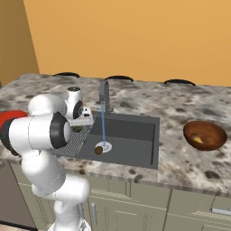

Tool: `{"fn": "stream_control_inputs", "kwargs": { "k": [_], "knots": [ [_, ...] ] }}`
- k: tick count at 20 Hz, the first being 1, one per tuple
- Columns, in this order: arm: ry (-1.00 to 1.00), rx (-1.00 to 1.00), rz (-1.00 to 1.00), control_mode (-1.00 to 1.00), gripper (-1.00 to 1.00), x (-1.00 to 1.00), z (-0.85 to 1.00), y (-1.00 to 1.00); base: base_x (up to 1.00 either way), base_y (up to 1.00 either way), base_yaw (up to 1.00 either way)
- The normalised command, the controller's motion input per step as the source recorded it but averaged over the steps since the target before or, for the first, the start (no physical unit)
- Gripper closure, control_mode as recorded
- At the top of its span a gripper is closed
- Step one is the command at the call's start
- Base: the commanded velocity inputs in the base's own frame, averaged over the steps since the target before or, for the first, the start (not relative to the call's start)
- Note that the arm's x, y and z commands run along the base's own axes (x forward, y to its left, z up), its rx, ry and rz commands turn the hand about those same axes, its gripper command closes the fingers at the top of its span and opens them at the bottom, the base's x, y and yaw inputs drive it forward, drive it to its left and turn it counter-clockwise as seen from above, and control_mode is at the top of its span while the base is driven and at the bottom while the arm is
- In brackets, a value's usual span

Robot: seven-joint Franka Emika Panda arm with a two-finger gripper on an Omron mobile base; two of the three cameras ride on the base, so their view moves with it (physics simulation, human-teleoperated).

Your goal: Pick the kiwis from the sink and place them in one bowl. Place the pear in the other bowl. Then turn off the sink faucet.

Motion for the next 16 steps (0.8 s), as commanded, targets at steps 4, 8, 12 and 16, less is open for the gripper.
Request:
{"fn": "stream_control_inputs", "kwargs": {
  "k": [4,8,12,16],
  "knots": [
    [0.0,0.0,0.18,-1.0,1.0,0.0,0.2,1.0,0.0,0.0,0.0],
    [0.0,0.0,0.19,-1.0,1.0,0.0,0.12,1.0,0.0,0.0,0.0],
    [0.0,0.0,0.17,-1.0,1.0,0.0,0.07,1.0,0.0,0.0,0.0],
    [0.0,0.0,0.14,-1.0,1.0,0.05,0.05,1.0,0.0,0.0,0.0]
  ]
}}
